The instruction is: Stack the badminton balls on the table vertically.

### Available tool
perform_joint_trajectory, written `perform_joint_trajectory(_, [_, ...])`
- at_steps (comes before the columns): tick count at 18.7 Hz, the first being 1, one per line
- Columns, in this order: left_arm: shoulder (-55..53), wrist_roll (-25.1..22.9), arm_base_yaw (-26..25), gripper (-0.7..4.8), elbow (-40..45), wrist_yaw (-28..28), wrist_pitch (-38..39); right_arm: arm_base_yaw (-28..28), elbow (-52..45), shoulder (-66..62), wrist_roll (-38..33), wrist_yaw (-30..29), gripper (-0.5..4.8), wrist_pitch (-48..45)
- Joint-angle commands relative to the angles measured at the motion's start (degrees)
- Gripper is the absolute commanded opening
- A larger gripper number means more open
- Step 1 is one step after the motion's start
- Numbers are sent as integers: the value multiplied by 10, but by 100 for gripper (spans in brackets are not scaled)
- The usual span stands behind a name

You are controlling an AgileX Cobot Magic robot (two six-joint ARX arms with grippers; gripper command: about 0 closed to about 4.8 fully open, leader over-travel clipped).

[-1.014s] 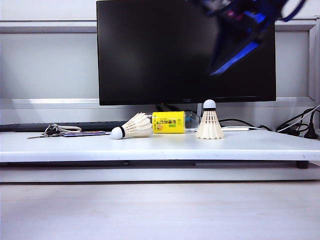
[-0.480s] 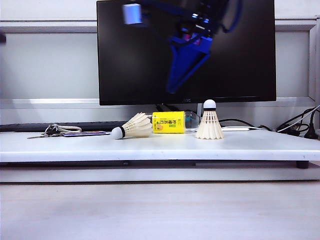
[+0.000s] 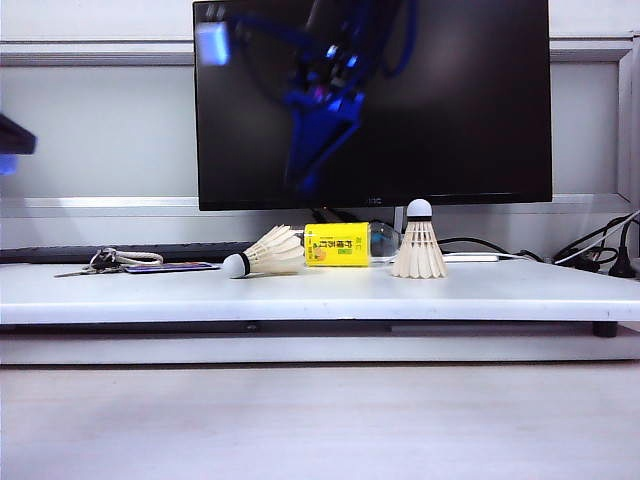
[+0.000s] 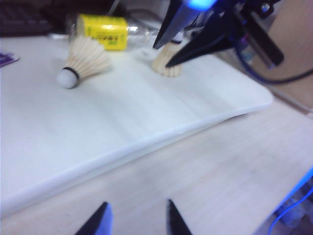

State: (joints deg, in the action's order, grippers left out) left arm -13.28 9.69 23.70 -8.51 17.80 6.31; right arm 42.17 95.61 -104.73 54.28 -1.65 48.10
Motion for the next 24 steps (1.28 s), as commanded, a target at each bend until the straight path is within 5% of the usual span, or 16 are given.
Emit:
perform_joint_trajectory(1, [-86, -13, 2, 154, -48, -22, -12, 1, 60, -42, -3, -15, 149, 19])
perform_joint_trajectory(10, [-337, 6, 3, 154, -212, -36, 27, -2, 183, -124, 14, -19, 181, -37])
perform_joint_trajectory(16, [-337, -15, 3, 154, -214, -62, 44, 3, 183, -125, -31, -14, 179, -91])
perform_joint_trajectory(24, [-338, -50, 3, 154, -214, -92, 72, 3, 183, -147, 4, -4, 212, -119])
